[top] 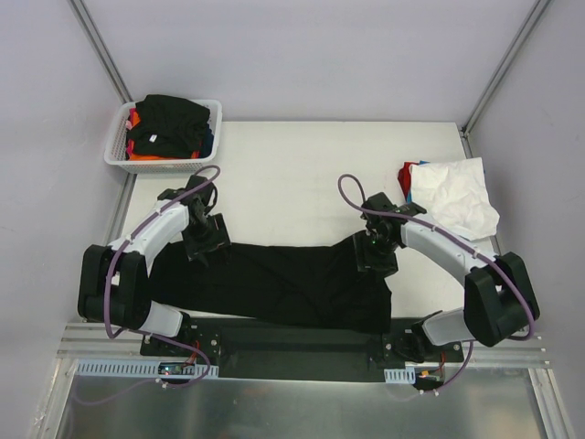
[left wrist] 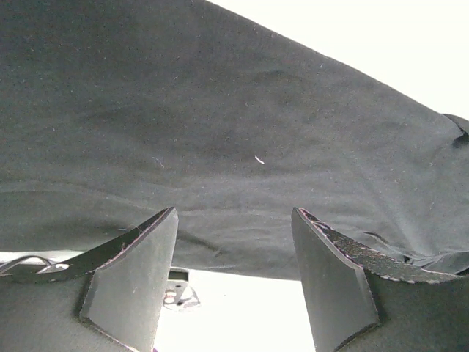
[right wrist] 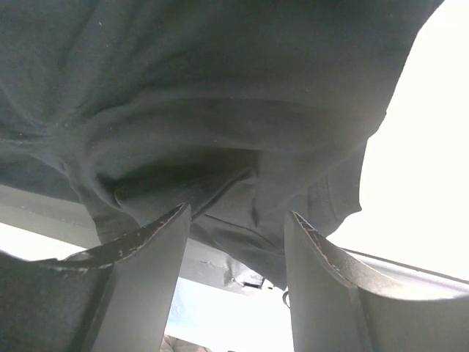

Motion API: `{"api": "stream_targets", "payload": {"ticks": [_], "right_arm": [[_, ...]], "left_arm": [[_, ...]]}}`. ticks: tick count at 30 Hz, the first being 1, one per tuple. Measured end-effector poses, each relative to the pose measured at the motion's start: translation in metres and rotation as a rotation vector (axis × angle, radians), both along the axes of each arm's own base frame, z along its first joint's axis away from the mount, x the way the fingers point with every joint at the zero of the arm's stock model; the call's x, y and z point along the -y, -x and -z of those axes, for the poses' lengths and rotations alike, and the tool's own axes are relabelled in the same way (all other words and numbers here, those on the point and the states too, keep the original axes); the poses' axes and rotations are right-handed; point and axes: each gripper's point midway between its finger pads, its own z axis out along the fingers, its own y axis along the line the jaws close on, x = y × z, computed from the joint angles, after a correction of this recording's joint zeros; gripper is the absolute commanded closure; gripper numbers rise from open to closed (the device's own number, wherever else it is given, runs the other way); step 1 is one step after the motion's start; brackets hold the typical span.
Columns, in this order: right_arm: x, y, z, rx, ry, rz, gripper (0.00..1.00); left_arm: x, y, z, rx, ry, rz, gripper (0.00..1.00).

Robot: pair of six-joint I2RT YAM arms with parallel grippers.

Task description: Fold and stack the t-shirts

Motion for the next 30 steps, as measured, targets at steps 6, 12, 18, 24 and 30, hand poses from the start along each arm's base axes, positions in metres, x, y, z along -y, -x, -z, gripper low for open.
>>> {"api": "stream_targets", "payload": {"ticks": [6, 12, 18, 24, 30], "right_arm": [[-0.006, 0.003, 0.008, -0.020, -0.031, -0.011, 0.43], [-0.010, 0.003, 0.014, -0.041, -0.047, -0.020, 0.53], [-0.015, 0.001, 0.021, -0.058, -0.061, -0.027, 0.64], [-0.016, -0.001, 0.023, -0.055, -0.065, -0.031, 0.73], [-0.016, -0.001, 0.024, -0.052, -0.066, -0.036, 0.85]], "left_arm": [[0.001, -0.005, -0.001, -0.007, -0.001, 0.000, 0.36], [0.001, -0.006, -0.001, -0.011, -0.003, 0.000, 0.36], [0.003, -0.008, 0.000, -0.019, -0.004, 0.003, 0.36], [0.005, -0.008, 0.000, -0.018, -0.003, 0.005, 0.36], [0.005, -0.008, 0.000, -0.021, -0.002, -0.009, 0.36]]}}
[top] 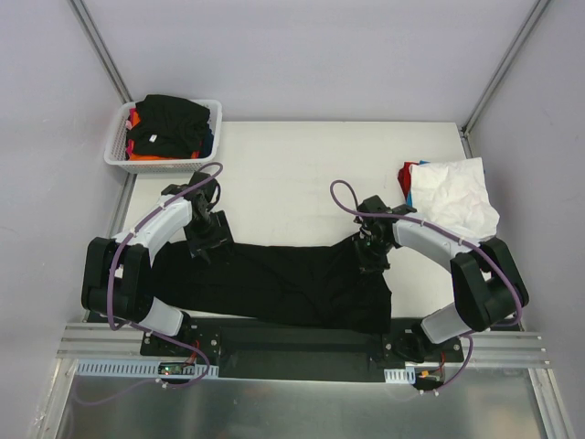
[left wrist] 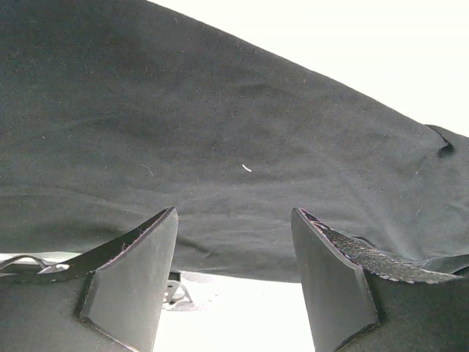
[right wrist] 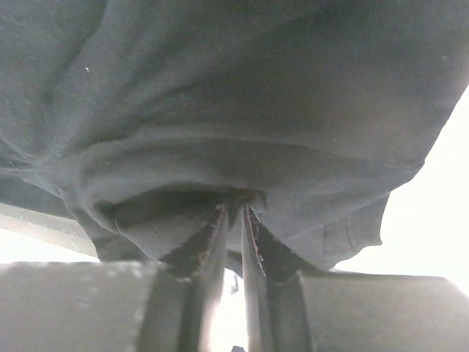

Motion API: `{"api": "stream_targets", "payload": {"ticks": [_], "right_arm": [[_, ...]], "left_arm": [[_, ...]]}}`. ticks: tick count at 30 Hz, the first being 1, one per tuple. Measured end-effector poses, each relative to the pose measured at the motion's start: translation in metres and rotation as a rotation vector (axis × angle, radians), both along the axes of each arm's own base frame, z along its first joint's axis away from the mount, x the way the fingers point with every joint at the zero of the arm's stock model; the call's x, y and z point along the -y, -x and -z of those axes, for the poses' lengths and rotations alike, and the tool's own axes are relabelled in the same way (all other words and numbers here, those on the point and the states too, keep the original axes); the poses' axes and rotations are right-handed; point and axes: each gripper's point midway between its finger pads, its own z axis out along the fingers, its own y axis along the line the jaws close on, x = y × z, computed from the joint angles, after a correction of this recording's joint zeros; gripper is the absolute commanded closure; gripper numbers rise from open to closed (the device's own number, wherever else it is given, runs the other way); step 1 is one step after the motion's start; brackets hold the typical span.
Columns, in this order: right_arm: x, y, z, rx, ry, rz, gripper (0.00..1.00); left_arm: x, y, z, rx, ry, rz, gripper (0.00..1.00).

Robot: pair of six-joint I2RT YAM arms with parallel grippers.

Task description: Fold and stack the t-shirts

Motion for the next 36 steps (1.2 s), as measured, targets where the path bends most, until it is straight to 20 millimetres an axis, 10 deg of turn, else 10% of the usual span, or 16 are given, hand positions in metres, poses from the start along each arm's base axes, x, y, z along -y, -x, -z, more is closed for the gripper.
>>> {"api": "stream_targets", "payload": {"ticks": [22, 36], "right_arm": [[0.007, 0.011, -0.047, 0.124, -0.061, 0.034, 0.99], [0.024, 0.078, -0.081, 0.144, -0.098, 0.057, 0.97]], "left_arm": [[0.013, 0.005, 0.000, -0.003, -0.004, 0.027, 0.36], [0.020, 0.009, 0.000, 0.001, -0.010, 0.066, 0.36]]}}
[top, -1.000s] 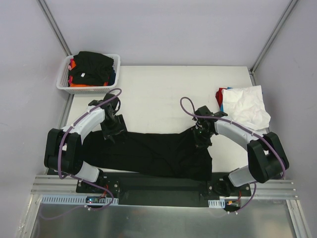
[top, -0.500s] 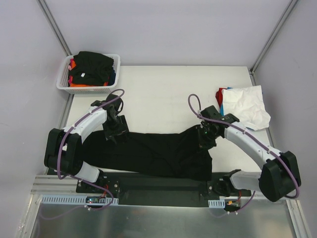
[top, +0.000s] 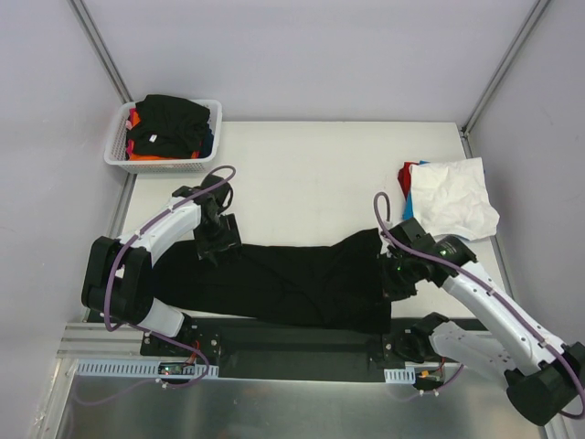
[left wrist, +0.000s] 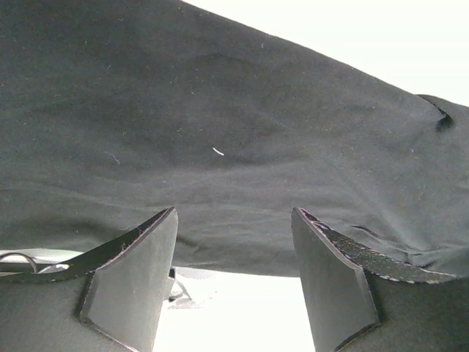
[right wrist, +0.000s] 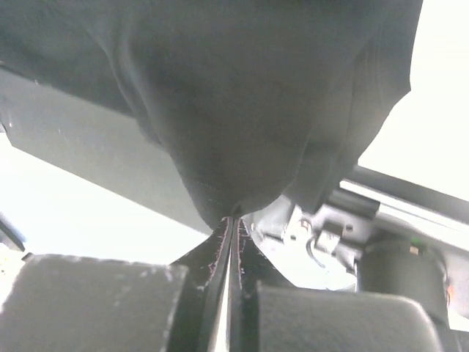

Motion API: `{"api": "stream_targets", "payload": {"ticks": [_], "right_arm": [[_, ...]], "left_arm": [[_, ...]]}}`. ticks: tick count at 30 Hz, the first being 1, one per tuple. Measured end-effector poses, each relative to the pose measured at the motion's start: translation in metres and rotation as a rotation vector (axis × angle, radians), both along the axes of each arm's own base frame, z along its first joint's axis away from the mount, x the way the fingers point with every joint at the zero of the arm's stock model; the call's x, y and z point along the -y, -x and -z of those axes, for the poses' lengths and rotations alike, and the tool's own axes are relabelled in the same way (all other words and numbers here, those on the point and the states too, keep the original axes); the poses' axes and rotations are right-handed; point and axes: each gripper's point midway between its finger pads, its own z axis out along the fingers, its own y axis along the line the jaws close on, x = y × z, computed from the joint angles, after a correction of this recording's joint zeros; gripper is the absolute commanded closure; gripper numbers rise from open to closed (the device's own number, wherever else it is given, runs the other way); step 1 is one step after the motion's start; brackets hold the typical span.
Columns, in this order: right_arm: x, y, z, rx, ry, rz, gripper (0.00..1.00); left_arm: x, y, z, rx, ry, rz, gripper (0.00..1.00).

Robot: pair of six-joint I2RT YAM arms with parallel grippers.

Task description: Fold and stack the t-shirts

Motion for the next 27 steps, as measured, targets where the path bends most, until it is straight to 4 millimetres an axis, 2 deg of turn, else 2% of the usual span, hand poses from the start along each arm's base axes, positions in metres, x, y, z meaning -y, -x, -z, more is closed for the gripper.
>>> {"api": "stream_targets", "payload": {"ticks": [2, 4, 7, 9, 12, 14, 15, 16, 17, 18, 19, 21, 22, 27], "right_arm": [[0.005, 0.009, -0.002, -0.009, 0.000, 0.005, 0.86], [0.009, 0.016, -0.004, -0.015, -0.001, 0.009, 0.68], [0.015, 0.026, -0.005, -0.025, 0.001, 0.018, 0.56], [0.018, 0.030, -0.006, -0.031, 0.006, 0.019, 0.55], [0.020, 0.031, -0.005, -0.041, 0.018, 0.021, 0.61], [0.020, 0.029, -0.002, -0.053, 0.034, 0.023, 0.71], [0.020, 0.027, 0.000, -0.061, 0.047, 0.024, 0.84], [0.020, 0.025, 0.002, -0.070, 0.061, 0.023, 0.94], [0.019, 0.022, 0.005, -0.077, 0.078, 0.022, 0.99], [0.019, 0.017, 0.009, -0.086, 0.099, 0.024, 0.99], [0.018, 0.014, 0.012, -0.096, 0.117, 0.020, 0.99], [0.016, 0.004, 0.022, -0.115, 0.157, 0.020, 0.99], [0.014, -0.002, 0.028, -0.121, 0.174, 0.017, 0.99], [0.008, -0.028, 0.041, -0.104, 0.187, 0.030, 0.99]], "left_arm": [[0.001, 0.001, 0.000, 0.000, 0.000, 0.005, 0.36], [0.001, 0.001, 0.000, 0.000, 0.000, 0.006, 0.36], [0.001, 0.001, 0.000, 0.000, 0.000, 0.006, 0.36], [0.001, 0.001, 0.000, 0.000, 0.000, 0.006, 0.36], [0.001, 0.001, 0.000, 0.000, 0.000, 0.006, 0.36], [0.001, 0.001, 0.000, 0.001, 0.000, 0.007, 0.36], [0.001, 0.000, 0.000, 0.001, 0.000, 0.009, 0.36], [0.001, 0.000, 0.000, 0.003, 0.000, 0.010, 0.36], [0.001, -0.001, -0.001, 0.005, -0.001, 0.011, 0.37], [0.001, -0.002, -0.001, 0.009, -0.003, 0.012, 0.38], [0.001, -0.002, -0.002, 0.012, -0.005, 0.012, 0.54], [-0.001, -0.004, -0.002, 0.016, -0.014, 0.009, 0.80], [-0.003, -0.004, -0.001, 0.021, -0.026, 0.012, 1.00], [-0.008, -0.005, 0.000, 0.026, -0.052, 0.006, 1.00]]}}
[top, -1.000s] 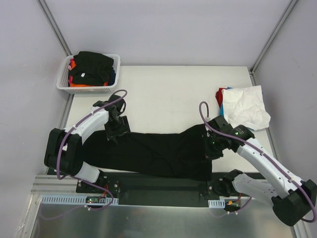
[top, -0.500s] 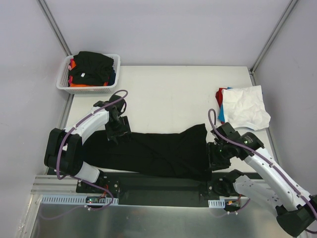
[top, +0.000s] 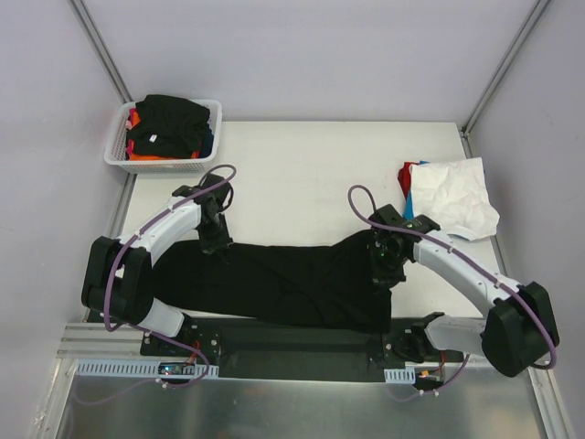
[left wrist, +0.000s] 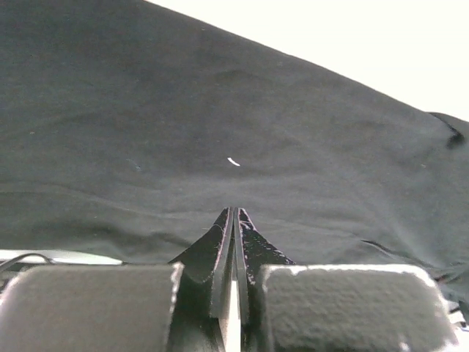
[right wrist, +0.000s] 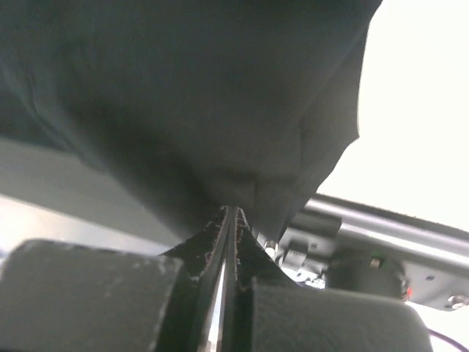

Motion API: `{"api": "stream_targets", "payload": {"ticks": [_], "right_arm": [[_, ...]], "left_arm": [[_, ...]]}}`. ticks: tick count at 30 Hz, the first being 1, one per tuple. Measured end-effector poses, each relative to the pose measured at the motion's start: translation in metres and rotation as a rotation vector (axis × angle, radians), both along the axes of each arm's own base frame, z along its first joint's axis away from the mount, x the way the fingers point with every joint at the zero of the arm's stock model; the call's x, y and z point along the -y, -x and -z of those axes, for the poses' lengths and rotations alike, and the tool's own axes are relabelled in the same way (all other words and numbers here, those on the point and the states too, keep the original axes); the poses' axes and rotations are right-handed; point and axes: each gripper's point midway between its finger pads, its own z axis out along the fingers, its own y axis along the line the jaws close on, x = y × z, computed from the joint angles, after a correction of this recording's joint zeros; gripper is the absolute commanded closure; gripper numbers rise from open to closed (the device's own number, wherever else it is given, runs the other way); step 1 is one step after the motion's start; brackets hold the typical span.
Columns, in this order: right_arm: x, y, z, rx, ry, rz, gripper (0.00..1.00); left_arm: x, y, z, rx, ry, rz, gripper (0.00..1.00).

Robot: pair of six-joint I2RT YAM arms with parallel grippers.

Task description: Fold and stack the t-shirts

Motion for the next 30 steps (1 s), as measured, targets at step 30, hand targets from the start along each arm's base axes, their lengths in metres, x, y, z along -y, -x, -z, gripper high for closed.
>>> {"api": "stream_targets", "payload": {"ticks": [30], "right_arm": [[-0.044, -0.134, 0.056, -0.063, -0.138, 0.045, 0.99]], "left_arm": [[-0.040, -0.057, 0.048, -0.114, 0.016, -0.132, 1.00]]}}
